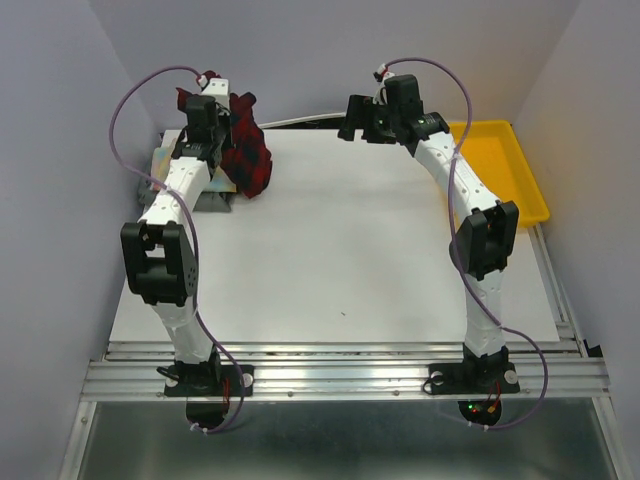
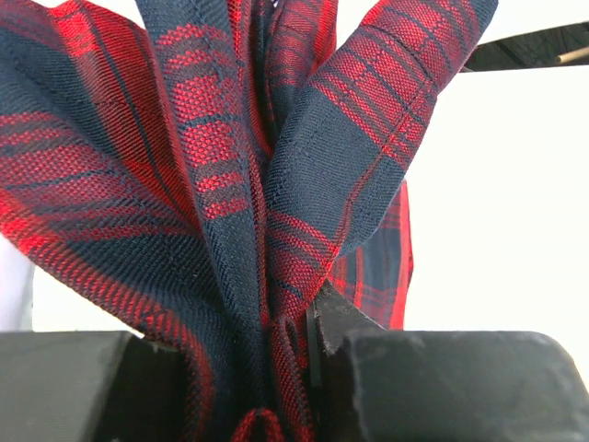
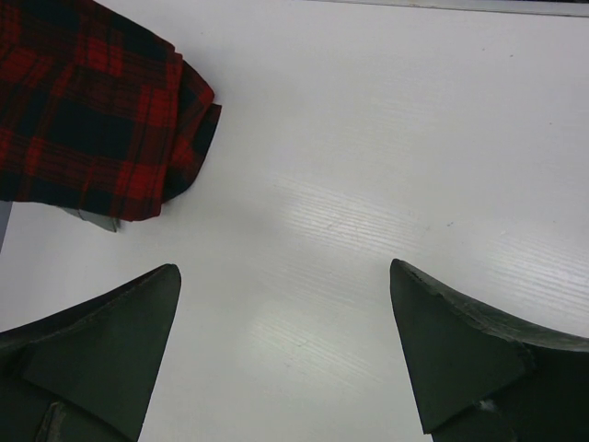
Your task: Fold and stack the skirts
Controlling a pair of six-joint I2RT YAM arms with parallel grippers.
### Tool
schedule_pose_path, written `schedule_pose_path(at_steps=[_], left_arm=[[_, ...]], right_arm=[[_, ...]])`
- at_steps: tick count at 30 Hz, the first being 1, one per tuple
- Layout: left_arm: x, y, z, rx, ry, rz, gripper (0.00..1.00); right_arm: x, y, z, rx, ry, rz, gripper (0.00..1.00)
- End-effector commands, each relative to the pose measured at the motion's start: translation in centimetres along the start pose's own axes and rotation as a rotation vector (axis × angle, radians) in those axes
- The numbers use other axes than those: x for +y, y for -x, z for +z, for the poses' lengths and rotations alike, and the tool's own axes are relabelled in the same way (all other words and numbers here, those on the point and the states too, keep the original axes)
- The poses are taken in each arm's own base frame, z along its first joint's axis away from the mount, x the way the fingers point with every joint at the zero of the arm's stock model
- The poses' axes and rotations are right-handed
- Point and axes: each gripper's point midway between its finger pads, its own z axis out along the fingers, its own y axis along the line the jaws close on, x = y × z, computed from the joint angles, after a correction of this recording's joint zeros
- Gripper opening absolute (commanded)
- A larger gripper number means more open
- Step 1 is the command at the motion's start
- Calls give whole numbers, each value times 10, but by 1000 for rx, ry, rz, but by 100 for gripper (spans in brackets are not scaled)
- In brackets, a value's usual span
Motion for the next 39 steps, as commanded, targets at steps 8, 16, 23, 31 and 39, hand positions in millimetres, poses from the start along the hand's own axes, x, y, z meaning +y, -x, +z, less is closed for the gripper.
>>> schedule_pose_path(at_steps=[8,16,23,31,39], left_arm=[[47,77,-15,-225,18,-47,0],[93,32,10,-157,-26,-220,0],[134,-31,33,-65,-26,-363,0],[182,-99,43,55,81,-440,5],[207,-134,38,140,219,-425,24]], right_arm=[[13,20,-21,-58,39,-33,100],[10,10,-19,-30,41,-37,100],[6,-4,-19,6,36,-41,100],[5,-15,-22,34,39,-48,100],[6,-20,-23,47,48,-42,100]])
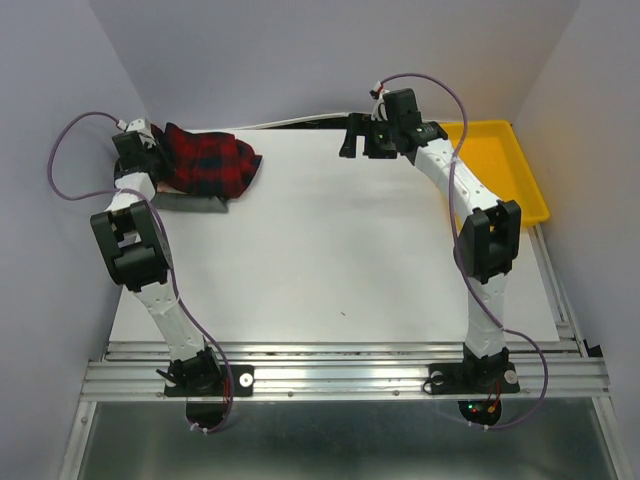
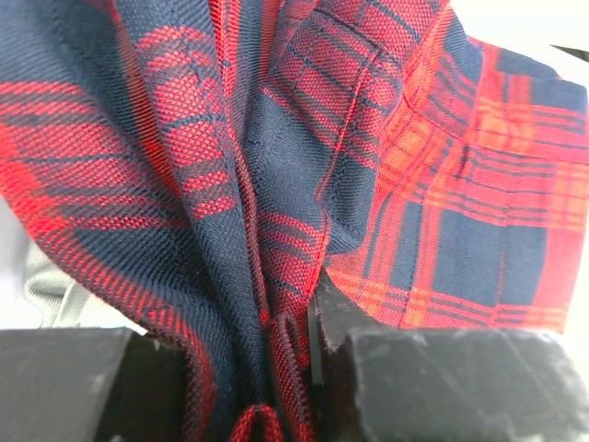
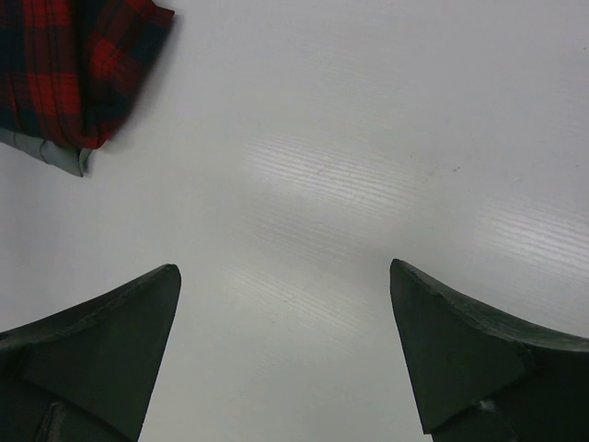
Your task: Fold and stack the skirts
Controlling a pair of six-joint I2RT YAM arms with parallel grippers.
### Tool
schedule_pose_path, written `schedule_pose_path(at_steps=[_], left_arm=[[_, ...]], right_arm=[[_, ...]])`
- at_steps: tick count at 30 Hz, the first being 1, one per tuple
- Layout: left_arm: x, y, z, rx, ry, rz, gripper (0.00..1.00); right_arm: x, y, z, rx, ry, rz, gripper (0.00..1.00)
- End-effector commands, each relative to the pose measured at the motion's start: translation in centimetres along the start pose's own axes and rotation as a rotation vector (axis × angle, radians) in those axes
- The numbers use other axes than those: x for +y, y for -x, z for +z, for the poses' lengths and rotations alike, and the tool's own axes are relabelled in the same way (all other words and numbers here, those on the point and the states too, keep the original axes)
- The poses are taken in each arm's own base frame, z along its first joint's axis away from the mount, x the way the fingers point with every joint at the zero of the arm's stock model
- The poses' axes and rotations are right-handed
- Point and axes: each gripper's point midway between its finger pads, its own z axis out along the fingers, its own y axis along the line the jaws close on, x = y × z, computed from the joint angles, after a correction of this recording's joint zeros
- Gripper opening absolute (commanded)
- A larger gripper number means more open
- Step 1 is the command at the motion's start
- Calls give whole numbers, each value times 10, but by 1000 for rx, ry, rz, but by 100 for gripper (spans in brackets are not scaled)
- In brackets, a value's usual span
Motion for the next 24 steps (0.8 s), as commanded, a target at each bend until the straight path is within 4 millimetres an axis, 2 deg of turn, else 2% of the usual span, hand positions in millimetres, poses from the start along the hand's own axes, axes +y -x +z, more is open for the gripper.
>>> schedule_pose_path(at_steps=[1,2,5,6,7,8,10,11,12,16,19,21,22,24], left_arm=[[49,6,-8,-38,180,-22,26],[50,9,-11,-45,192,-23,28],[50,17,-19,-55,202,-4,49],[49,19,-22,-56,198,1,52],[45,27,-31,-75,190,11,53],[42,30,-35,-80,180,29,60],[35,38,-47,-98,164,54,63],[29,53,-61,-135,154,71,73],[26,56,-67,-143,149,84,74],[16,90,-110,-203,165,169,75],[8,109,-133,-244,192,238,75],[1,119,-141,-266,188,270,75],[-8,120,-142,-264,151,290,73],[-22,128,-143,-275,112,356,64]], right_arm=[[16,23,-25,-69,43,-32,100],[17,23,-26,-70,45,-31,100],[17,22,-25,-65,51,-32,100],[18,23,-26,-67,54,-34,100],[18,23,-26,-67,54,-36,100],[18,23,-27,-67,55,-40,100],[21,25,-30,-72,61,-44,100],[22,26,-32,-73,65,-49,100],[24,26,-33,-73,74,-61,100],[28,27,-42,-73,93,-103,100],[26,16,-44,-45,102,-142,100],[25,7,-46,-22,109,-168,100],[25,4,-47,-13,115,-172,100],[27,-2,-50,1,132,-183,100]])
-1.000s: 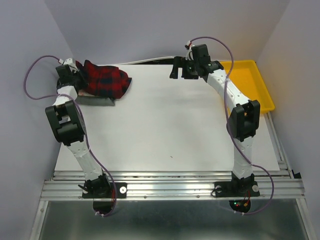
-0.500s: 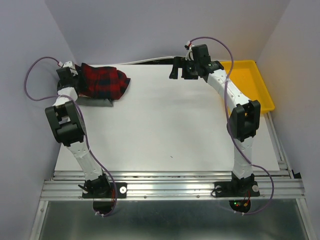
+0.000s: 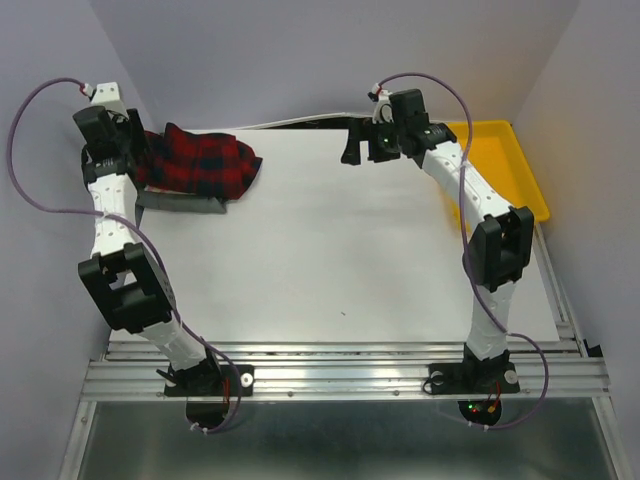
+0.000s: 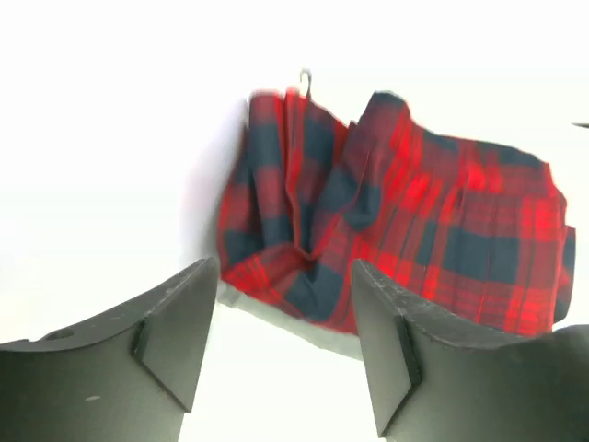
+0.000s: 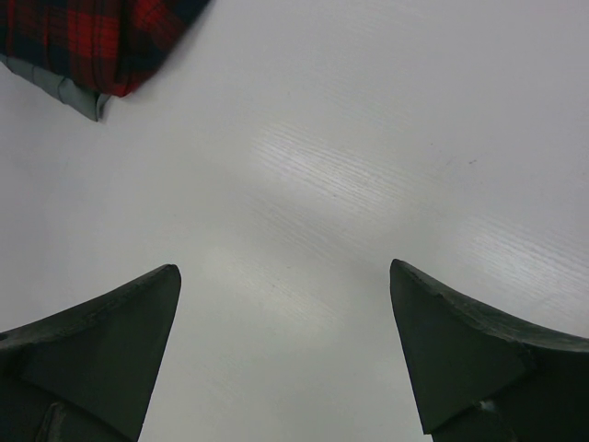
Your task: Fold and stack the skirts
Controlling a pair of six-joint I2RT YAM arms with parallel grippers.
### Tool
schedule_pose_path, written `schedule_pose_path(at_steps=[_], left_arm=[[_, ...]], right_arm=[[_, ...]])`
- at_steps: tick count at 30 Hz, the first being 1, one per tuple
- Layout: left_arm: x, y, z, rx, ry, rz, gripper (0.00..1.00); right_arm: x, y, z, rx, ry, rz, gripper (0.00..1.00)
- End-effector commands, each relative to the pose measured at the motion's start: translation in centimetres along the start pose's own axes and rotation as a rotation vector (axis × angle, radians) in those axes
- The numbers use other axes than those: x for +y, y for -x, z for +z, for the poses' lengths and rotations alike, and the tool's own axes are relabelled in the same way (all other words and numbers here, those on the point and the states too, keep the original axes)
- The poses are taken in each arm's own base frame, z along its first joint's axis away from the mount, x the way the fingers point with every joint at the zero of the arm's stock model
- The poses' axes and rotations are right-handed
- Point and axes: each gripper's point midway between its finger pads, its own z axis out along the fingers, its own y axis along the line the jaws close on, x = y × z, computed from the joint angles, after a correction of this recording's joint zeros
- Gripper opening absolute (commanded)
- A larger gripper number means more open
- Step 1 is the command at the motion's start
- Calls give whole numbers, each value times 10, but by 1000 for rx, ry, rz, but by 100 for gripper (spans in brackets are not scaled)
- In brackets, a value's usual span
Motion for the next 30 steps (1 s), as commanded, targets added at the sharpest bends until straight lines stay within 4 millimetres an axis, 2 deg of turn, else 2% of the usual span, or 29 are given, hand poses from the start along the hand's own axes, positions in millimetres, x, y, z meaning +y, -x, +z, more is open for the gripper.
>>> schedule_pose_path(at_steps=[1,2,3,4,5,6,7,8,9,10,11,12,13,14,16,17,19,21,23,24,27,29,30], left_arm=[[-23,30,-8,-46,-87,132,60],[-29,30,-5,-40,-101,146,56],[-41,40,-3,-54,-134,163,50],[-47,27,6,-11,-156,161,48],[-55,25,12,2,-176,160,45],[-60,34,14,-11,-190,157,40],[-64,33,20,-1,-204,154,38],[-71,16,33,49,-233,145,35],[-72,25,37,35,-237,138,33],[-76,22,43,46,-254,114,32],[-78,5,57,93,-263,99,29],[-79,10,61,83,-265,91,28],[-80,6,67,94,-265,80,28],[-81,-8,79,123,-266,64,27],[-78,-15,90,137,-242,49,27],[-71,-27,100,159,-207,30,27],[-64,-37,108,169,-179,27,26],[-50,-61,125,205,-110,46,27],[-38,-75,134,229,-70,45,28],[-27,-76,137,229,-39,47,29],[-12,-88,144,250,14,75,31],[-7,-89,143,253,11,79,37],[-8,-88,142,251,5,83,44]], right_arm=[[12,-1,-21,-2,52,-76,100],[12,-4,-21,6,57,-80,100],[13,-8,-22,14,65,-83,100],[13,-10,-23,18,68,-83,100],[13,-12,-22,23,68,-86,100],[13,-13,-23,26,71,-91,100],[12,-16,-22,34,72,-90,100],[11,-19,-22,40,69,-90,100],[10,-21,-22,45,65,-91,100],[9,-22,-22,48,62,-90,100],[8,-26,-22,56,60,-87,100],[8,-28,-22,59,60,-89,100],[3,-28,-23,60,51,-82,100],[3,-30,-23,63,49,-81,100],[0,-35,-23,73,41,-76,100],[-4,-34,-26,70,33,-73,100],[-5,-39,-26,79,27,-71,100],[-11,-41,-30,82,12,-69,100],[-12,-44,-32,88,3,-71,100],[-13,-46,-34,91,-1,-76,100],[-12,-49,-42,94,-8,-81,100],[-11,-50,-48,91,-12,-89,100],[-11,-51,-49,92,-13,-90,100]])
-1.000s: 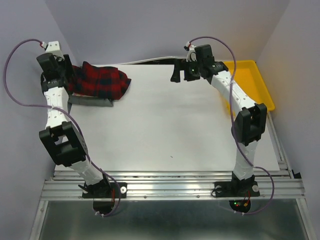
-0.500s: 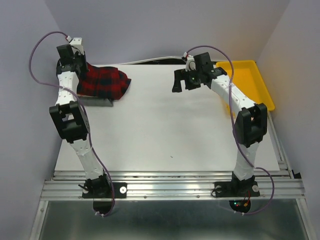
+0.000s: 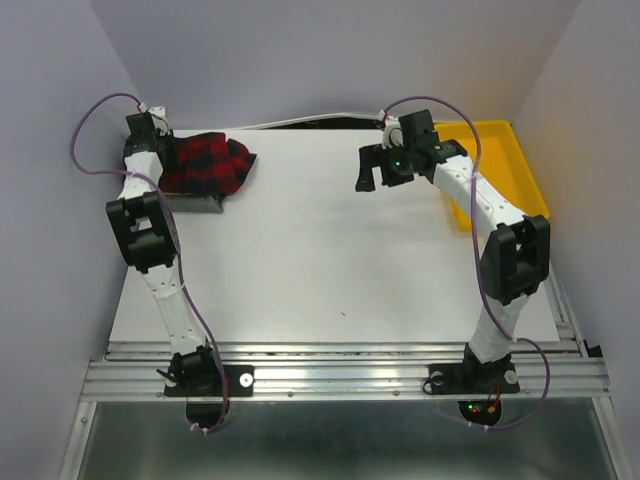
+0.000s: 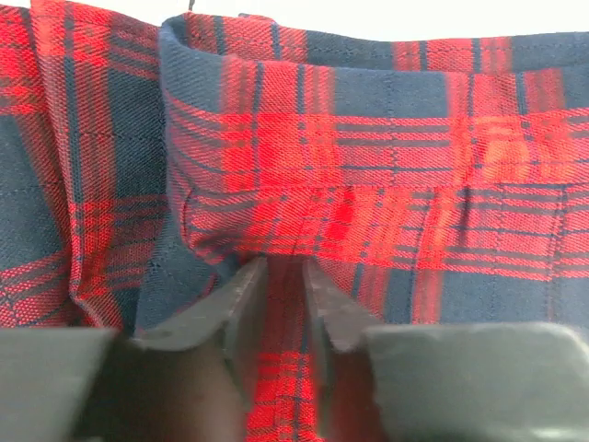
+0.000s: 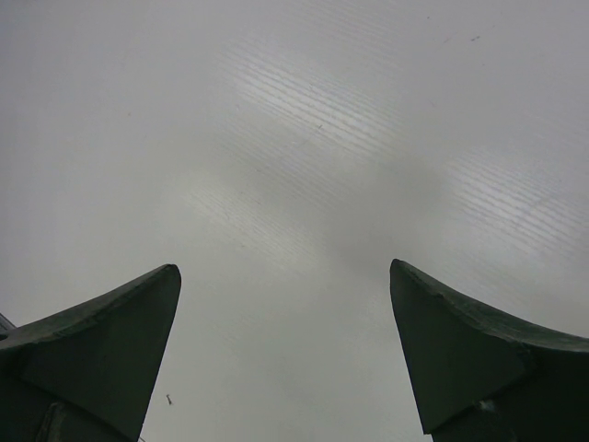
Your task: Fold and stack the skirts
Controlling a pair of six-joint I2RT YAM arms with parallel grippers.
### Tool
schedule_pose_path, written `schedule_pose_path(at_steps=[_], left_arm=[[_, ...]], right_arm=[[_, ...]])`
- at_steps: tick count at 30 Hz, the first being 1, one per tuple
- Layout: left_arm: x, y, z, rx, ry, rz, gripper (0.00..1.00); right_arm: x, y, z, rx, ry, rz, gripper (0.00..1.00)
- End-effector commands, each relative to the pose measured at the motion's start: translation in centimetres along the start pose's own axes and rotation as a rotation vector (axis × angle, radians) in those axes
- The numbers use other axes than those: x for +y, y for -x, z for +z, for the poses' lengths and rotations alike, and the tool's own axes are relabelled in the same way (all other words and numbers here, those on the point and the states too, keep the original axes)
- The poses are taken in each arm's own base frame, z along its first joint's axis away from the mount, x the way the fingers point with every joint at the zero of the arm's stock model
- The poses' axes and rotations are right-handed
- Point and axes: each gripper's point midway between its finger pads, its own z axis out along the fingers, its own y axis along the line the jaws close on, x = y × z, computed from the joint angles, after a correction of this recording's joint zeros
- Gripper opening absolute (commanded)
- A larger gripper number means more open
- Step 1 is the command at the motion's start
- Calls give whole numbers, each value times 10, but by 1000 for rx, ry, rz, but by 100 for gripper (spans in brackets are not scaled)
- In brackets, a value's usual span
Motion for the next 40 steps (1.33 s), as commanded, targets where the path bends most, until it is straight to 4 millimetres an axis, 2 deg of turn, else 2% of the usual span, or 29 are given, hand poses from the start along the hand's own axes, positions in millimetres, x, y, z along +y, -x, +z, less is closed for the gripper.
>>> schedule_pose_path(at_steps=[1,2,3,4,5,7,8,9,11,12,14,15,16,17,19,20,21,22,23,24,26,27,29,31,32,33,34,36,40], left_arm=[[32,33,-20,-85,75,24,48],[31,38,-26,-98,70,30,54],[29,40,-31,-110,58,33,54],[21,37,-35,-111,18,41,60],[18,54,-53,-158,9,68,64],[13,67,-71,-192,-3,91,68],[9,85,-94,-236,-10,100,69],[9,98,-107,-264,-7,101,85],[1,116,-139,-292,-38,110,99],[-4,136,-157,-326,-39,143,99],[-16,139,-180,-300,-45,190,99],[-30,143,-188,-301,-61,219,99],[-39,147,-200,-311,-71,271,99],[-64,143,-215,-301,-126,318,99],[-90,125,-221,-270,-172,407,99],[-100,127,-239,-297,-167,430,99],[-111,98,-226,-238,-181,435,99],[-133,88,-229,-238,-207,446,99],[-138,86,-240,-263,-211,425,99],[-164,51,-231,-197,-271,442,99],[-181,27,-236,-171,-325,402,99],[-187,-5,-228,-104,-356,394,99],[-205,-25,-234,-94,-418,370,99],[-211,-59,-228,-34,-441,367,99],[-216,-62,-231,-43,-453,371,99],[-217,-75,-228,-17,-454,372,99],[-218,-77,-229,-18,-454,375,99],[-220,-81,-228,-16,-456,383,99],[-219,-74,-228,-48,-439,394,99]], right_arm=[[8,16,-30,-71,-10,-56,100],[8,16,-31,-71,-10,-61,100],[8,17,-33,-74,-13,-64,100],[7,19,-35,-83,-21,-77,100],[9,21,-40,-92,-22,-80,100],[5,22,-44,-97,-42,-127,100],[2,23,-49,-105,-55,-127,100],[-4,23,-52,-108,-69,-123,100],[-20,19,-59,-110,-93,-90,100],[-24,19,-66,-119,-88,-63,100],[-39,9,-70,-109,-96,-13,100],[-59,7,-77,-117,-123,21,100],[-66,5,-83,-123,-132,32,100],[-84,-2,-89,-120,-165,66,100],[-101,-11,-97,-117,-194,112,100],[-108,-20,-99,-110,-204,164,100],[-128,-27,-109,-118,-237,219,100],[-132,-33,-110,-114,-224,253,100],[-137,-40,-114,-114,-226,271,100],[-145,-57,-114,-88,-238,287,100],[-142,-67,-117,-87,-250,266,100],[-142,-88,-113,-54,-260,285,100],[-140,-100,-112,-52,-255,237,100],[-136,-125,-110,-25,-258,239,100],[-136,-131,-109,-22,-260,234,100],[-135,-135,-111,-26,-269,228,100],[-134,-149,-108,-1,-270,235,100],[-133,-154,-108,4,-271,236,100],[-129,-153,-110,-6,-260,240,100]])
